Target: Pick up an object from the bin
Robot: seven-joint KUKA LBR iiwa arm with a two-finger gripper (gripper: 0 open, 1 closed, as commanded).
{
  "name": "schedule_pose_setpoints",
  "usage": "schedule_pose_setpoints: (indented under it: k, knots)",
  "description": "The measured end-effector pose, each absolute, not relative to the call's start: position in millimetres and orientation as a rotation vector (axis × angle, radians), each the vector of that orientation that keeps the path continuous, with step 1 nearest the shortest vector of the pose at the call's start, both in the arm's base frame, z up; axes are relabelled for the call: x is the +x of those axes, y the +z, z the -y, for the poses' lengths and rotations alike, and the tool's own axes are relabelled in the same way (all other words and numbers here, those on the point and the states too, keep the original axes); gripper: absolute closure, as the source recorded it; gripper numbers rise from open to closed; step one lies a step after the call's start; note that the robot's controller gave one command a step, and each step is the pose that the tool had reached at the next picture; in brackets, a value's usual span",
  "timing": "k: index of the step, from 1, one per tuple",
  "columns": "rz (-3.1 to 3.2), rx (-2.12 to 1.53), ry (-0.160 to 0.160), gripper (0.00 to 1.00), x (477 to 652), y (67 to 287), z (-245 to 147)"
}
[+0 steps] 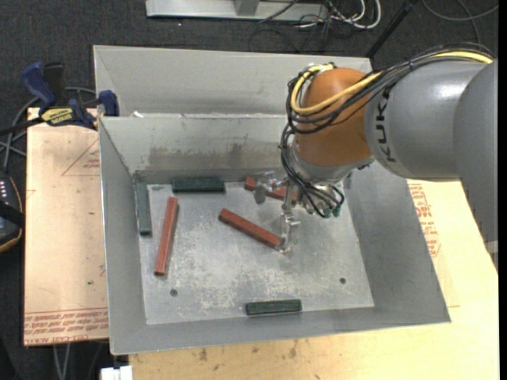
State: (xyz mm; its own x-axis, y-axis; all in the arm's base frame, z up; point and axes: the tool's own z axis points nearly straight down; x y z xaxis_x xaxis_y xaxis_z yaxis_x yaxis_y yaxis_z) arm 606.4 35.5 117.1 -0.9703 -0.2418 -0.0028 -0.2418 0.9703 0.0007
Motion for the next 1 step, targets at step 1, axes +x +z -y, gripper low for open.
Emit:
schedule_pose_setpoints:
  k: [1]
  knots:
    - [-3.116, -0.427, 0.005, 0.00, 601.2, 66.9, -75.5]
